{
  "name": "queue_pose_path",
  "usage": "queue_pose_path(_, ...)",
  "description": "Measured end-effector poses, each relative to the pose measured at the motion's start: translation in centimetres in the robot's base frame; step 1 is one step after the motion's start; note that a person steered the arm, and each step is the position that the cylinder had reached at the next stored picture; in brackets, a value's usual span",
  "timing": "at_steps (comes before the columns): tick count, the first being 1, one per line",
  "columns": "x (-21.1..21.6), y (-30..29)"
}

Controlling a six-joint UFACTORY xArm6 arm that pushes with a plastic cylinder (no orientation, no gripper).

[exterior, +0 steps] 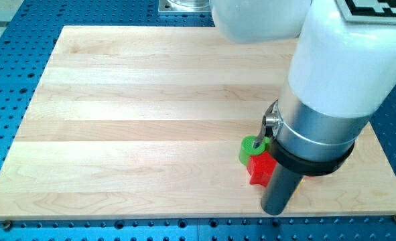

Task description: Move the yellow hexagon below the yellow heart

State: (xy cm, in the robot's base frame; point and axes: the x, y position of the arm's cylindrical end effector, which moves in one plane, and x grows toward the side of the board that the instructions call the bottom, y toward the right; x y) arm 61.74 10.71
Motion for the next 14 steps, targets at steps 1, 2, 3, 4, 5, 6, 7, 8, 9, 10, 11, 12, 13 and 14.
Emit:
queue_pose_path(1,0.0,1.0)
queue_pose_path(2,0.0,2.8)
queue_pose_path(3,-0.1,4.8)
queue_pose_path(4,-0.6,6.5)
queue_pose_path(5,-2.2,7.7)
queue_pose_path(6,0.1,7.7)
queue_pose_path(7,-0.1,6.0)
queue_pose_path(8,0.0,5.2)
queue_pose_path(9,0.1,5.1)
queue_pose_path(10,-1.8,5.1)
queue_pose_path(11,-1.7,5.1)
queue_pose_path(12,-0.2,5.1)
queue_pose_path(13,-0.4,5.9)
queue_pose_path(14,-1.7,9.3)
